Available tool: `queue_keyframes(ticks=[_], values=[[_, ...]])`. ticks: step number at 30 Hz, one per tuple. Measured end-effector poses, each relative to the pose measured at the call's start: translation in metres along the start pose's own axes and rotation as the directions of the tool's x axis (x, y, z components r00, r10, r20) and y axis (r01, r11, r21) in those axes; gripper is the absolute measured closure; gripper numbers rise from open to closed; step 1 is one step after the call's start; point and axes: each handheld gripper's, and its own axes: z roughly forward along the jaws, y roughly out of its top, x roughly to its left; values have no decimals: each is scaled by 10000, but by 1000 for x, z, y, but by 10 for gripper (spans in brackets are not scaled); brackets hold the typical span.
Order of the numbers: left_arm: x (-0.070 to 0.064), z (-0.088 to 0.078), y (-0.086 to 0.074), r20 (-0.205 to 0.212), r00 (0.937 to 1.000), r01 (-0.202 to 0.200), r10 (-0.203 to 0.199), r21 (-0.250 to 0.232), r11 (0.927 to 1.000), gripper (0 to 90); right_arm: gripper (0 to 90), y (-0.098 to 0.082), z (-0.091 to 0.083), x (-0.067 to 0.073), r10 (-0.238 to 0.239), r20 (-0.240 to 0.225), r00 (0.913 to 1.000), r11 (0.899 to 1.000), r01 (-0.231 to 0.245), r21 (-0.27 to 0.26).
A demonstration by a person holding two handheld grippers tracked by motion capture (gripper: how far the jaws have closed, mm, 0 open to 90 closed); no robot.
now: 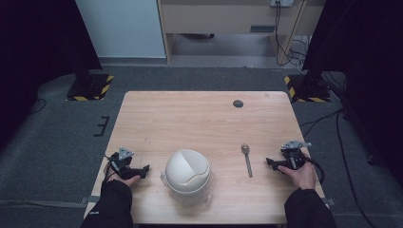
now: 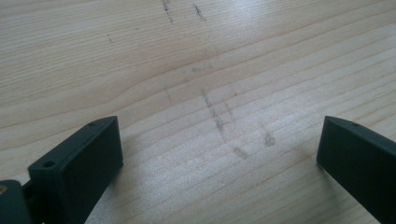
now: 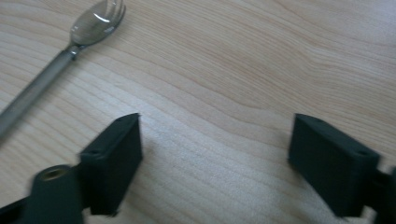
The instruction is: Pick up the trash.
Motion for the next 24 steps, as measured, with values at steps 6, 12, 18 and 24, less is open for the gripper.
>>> queue_keyframes(ticks=[6, 12, 18, 24], values=[[0, 0, 0, 28, 9999, -170, 170, 57, 9998, 0, 264, 8, -12, 5, 416, 261, 9988, 9961, -395, -795], [-1, -1, 0, 86, 9997, -221, 220, 123, 9997, 0, 241, 23, -31, 14, 588, -252, 9980, 9695, -631, -2367], [-2, -1, 1, 170, 9994, -319, 314, 248, 9992, 0, 211, 38, -52, 18, 243, -376, 9990, 9344, -361, -3543], [-2, -1, 2, 152, 9994, -309, 304, 297, 9991, 0, 182, 50, -72, 22, 177, -500, 9986, 9086, -369, -4160]])
